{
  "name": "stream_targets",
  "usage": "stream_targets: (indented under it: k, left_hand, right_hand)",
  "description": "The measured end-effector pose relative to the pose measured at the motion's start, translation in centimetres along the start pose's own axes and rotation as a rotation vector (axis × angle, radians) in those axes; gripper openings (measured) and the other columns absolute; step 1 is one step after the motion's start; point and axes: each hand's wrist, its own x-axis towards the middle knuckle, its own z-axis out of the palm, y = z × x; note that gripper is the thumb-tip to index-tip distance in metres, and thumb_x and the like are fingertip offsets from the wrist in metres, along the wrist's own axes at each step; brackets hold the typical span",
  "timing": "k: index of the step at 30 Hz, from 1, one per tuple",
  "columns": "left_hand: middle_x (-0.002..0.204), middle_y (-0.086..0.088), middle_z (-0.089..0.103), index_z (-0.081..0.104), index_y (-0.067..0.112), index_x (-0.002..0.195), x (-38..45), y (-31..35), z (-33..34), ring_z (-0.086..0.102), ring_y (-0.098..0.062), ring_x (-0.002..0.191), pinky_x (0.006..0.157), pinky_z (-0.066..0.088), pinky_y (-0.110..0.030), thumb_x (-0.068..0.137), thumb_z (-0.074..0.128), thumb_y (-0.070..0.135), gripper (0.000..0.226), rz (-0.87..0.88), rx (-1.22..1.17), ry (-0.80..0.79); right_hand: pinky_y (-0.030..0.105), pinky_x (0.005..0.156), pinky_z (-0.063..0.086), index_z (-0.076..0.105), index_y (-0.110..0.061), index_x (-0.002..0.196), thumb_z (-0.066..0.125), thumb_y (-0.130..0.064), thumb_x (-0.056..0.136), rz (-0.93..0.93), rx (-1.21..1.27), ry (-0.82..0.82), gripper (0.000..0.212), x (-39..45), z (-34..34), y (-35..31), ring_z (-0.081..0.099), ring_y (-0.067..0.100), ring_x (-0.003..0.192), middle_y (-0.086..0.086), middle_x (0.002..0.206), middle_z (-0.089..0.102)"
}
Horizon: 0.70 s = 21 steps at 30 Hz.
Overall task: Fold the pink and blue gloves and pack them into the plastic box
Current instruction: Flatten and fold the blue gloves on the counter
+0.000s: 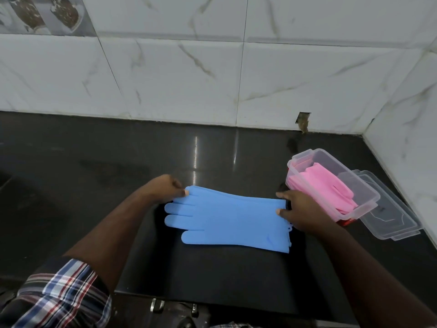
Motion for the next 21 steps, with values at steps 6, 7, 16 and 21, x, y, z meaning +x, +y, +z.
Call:
stream_targets:
  k: [6, 7, 16, 21]
  left_hand:
    - [0.1, 0.0, 0.071, 0.067, 0.024, 0.094, -0.5, -0.2, 2.0, 0.065, -0.018, 0.096, 0.069, 0.046, -0.027, 0.084, 0.076, 0.028, 0.014, -0.012, -0.094, 0.062]
    - [0.101, 0.001, 0.07, 0.068, 0.023, 0.095, -0.4, -0.1, 2.3, 0.065, -0.017, 0.097, 0.07, 0.044, -0.026, 0.083, 0.077, 0.028, 0.015, -0.015, -0.126, 0.105]
    - [0.089, 0.01, 0.067, 0.07, 0.021, 0.093, 0.6, 0.4, 3.2, 0.061, -0.008, 0.084, 0.068, 0.042, -0.024, 0.087, 0.073, 0.036, 0.017, -0.031, -0.238, 0.193]
    - [0.088, 0.006, 0.072, 0.068, 0.024, 0.085, 0.8, 0.4, 3.6, 0.066, -0.013, 0.088, 0.073, 0.045, -0.028, 0.084, 0.073, 0.034, 0.011, -0.012, -0.322, 0.282]
  right_hand:
    - [0.033, 0.105, 0.042, 0.057, -0.019, 0.136, 0.068, -0.02, 0.09, 0.006, -0.092, 0.006, 0.047, 2.5, 0.2, 0.8, 0.058, 0.02, 0.12, 0.001, 0.134, 0.062]
    - [0.031, 0.102, 0.044, 0.062, -0.017, 0.13, 0.068, -0.017, 0.09, 0.022, -0.057, 0.024, 0.041, 2.7, 0.1, 0.9, 0.061, 0.019, 0.114, 0.001, 0.126, 0.066]
    - [0.027, 0.082, 0.042, 0.071, -0.027, 0.1, 0.076, -0.038, 0.08, -0.089, -0.151, 0.055, 0.023, 2.8, 0.1, 2.1, 0.054, 0.011, 0.092, -0.006, 0.099, 0.06]
    - [0.021, 0.072, 0.04, 0.065, -0.03, 0.074, 0.073, -0.025, 0.084, -0.08, -0.12, 0.117, 0.014, 2.6, 0.3, 1.7, 0.056, 0.008, 0.082, -0.004, 0.092, 0.064]
